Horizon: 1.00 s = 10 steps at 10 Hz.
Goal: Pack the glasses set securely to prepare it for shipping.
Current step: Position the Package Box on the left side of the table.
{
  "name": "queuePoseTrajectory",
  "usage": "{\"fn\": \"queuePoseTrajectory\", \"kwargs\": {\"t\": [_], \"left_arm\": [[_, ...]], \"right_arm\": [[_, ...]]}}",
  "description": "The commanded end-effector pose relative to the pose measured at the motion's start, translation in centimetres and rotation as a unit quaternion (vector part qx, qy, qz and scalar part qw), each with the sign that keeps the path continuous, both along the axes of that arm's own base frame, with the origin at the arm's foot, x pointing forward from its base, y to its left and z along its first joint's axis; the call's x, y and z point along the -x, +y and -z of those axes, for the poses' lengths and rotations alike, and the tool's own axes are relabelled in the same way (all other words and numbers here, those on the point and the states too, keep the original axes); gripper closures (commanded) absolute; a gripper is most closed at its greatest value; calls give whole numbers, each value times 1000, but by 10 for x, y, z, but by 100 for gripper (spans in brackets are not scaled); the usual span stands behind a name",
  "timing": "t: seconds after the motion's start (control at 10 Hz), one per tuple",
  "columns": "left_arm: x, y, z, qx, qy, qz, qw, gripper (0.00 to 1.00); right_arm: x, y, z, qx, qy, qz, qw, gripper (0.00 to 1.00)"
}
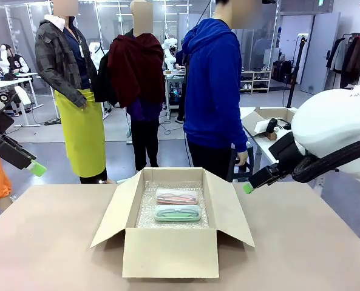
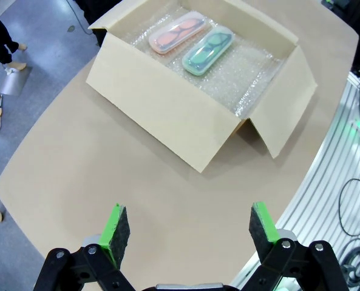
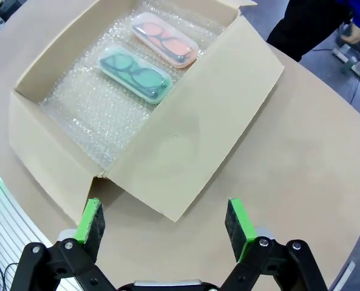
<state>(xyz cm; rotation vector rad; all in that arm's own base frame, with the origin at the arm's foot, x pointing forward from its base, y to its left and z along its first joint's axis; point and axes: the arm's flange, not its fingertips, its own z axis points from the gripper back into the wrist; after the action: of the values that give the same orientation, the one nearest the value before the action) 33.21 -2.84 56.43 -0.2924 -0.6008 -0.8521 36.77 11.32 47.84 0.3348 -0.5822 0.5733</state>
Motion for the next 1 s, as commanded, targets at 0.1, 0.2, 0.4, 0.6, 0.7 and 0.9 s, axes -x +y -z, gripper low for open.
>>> {"fn": "queuePoseTrajectory", "kwargs": {"t": [0.1,0.2,0.4,0.6,0.7,0.9], "left_arm": [[-43,11,-9,-38,75,-50,995,0],[-67,23,-14,3,119,-74,990,0],[-100,41,7,89,197,-116,970,0],[-133,55,54,180,288,-141,930,0],[-139,57,80,203,289,-164,921,0],[-143,50,126,254,312,-168,900,0]], "right_arm": [[-2,1,1,-1,-6,-7,1000,0],[-2,1,1,-1,-6,-7,1000,0],[-2,1,1,-1,-6,-7,1000,0],[-2,1,1,-1,-6,-7,1000,0],[-2,1,1,-1,-6,-7,1000,0],[-2,1,1,-1,-6,-7,1000,0]]}}
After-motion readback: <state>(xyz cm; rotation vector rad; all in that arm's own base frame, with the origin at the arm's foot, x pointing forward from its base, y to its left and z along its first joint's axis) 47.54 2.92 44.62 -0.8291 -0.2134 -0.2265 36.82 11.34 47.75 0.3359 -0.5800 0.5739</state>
